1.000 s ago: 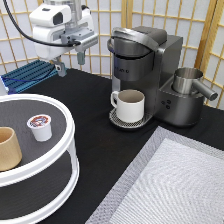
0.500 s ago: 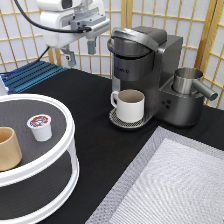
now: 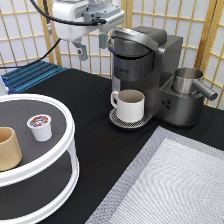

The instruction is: Make coffee

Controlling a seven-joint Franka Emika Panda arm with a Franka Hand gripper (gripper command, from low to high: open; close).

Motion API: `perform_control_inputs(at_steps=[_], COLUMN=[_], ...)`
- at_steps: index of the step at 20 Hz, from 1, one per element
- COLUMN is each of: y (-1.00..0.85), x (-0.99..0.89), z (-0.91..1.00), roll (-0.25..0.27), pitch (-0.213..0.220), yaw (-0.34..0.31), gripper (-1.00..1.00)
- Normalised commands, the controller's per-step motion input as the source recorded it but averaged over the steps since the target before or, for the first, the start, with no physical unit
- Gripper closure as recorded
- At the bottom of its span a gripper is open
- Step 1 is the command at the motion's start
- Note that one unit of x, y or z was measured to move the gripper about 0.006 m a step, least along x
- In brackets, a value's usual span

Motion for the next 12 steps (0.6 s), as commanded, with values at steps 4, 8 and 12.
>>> perform_control_inputs(at_steps=[4,8,12], y=[-0.12,-0.01,0.19], x=[0.37,0.19,0.06], z=[0.00,0.16,0.40], roll=[0.251,0.189,0.107], pitch=[0.107,0.020,-0.015], yaw=[-0.032,-0.062,-0.044], gripper=[-1.00,-1.00,-1.00])
